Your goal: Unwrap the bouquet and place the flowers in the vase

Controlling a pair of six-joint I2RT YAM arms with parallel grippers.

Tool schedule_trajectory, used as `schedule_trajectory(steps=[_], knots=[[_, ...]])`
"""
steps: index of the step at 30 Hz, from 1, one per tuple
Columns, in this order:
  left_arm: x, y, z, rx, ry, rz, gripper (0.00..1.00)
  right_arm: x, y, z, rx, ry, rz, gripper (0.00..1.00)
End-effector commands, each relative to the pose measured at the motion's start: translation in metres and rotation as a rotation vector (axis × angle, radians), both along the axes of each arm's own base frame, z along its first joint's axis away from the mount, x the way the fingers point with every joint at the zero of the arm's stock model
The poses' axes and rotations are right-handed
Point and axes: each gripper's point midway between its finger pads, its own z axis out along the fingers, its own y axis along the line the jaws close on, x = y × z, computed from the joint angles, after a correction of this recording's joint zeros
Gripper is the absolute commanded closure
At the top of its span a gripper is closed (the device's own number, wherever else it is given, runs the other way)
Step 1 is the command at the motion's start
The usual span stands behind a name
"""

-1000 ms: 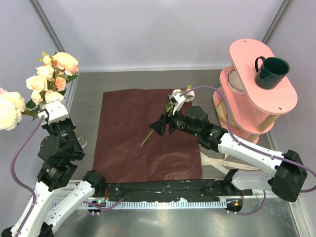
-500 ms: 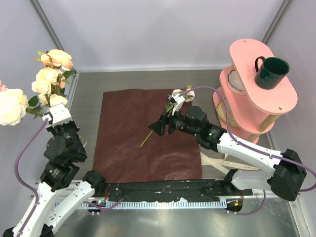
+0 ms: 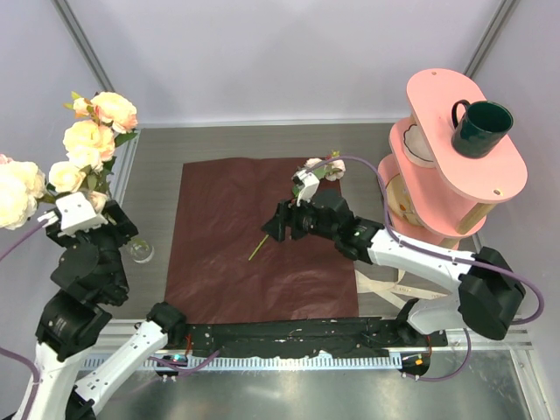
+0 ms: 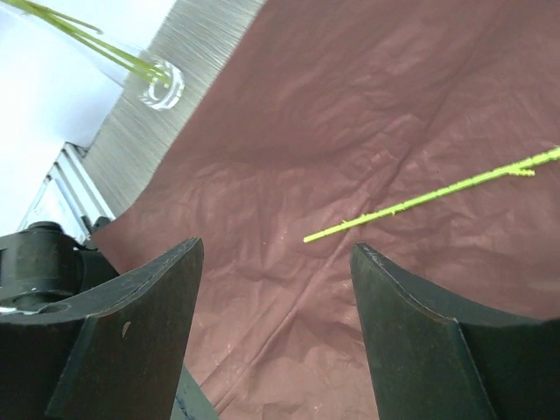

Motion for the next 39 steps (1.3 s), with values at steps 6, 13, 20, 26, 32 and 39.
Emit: schedule_trajectory(steps=[6,13,20,26,32,39], knots=[[-0.030,-0.019,-0.008,-0.253,0.047,-0.185,0.26,0.044,-0.014,-0.018,-0.014,0.152,-0.299,0.27],[-0.052,-0.027,0.003,-0.379,0.048,-0.282,0.25,0.070,-0.040,-0.056,-0.047,0.315,-0.423,0.28],[-0.063,-0.037,0.003,-0.426,0.097,-0.352,0.26,0.079,-0.037,-0.059,-0.042,0.344,-0.436,0.29],[-0.083,-0.070,0.017,-0.515,0.062,-0.594,0.26,0.092,-0.040,-0.073,-0.039,0.392,-0.497,0.30],[-0.116,-0.076,0.075,-0.542,-0.148,-0.794,0.39,0.110,-0.046,-0.084,-0.019,0.436,-0.588,0.33],[-0.148,-0.074,0.140,-0.454,-0.319,-0.942,0.33,0.128,-0.055,-0.097,-0.020,0.454,-0.671,0.33]])
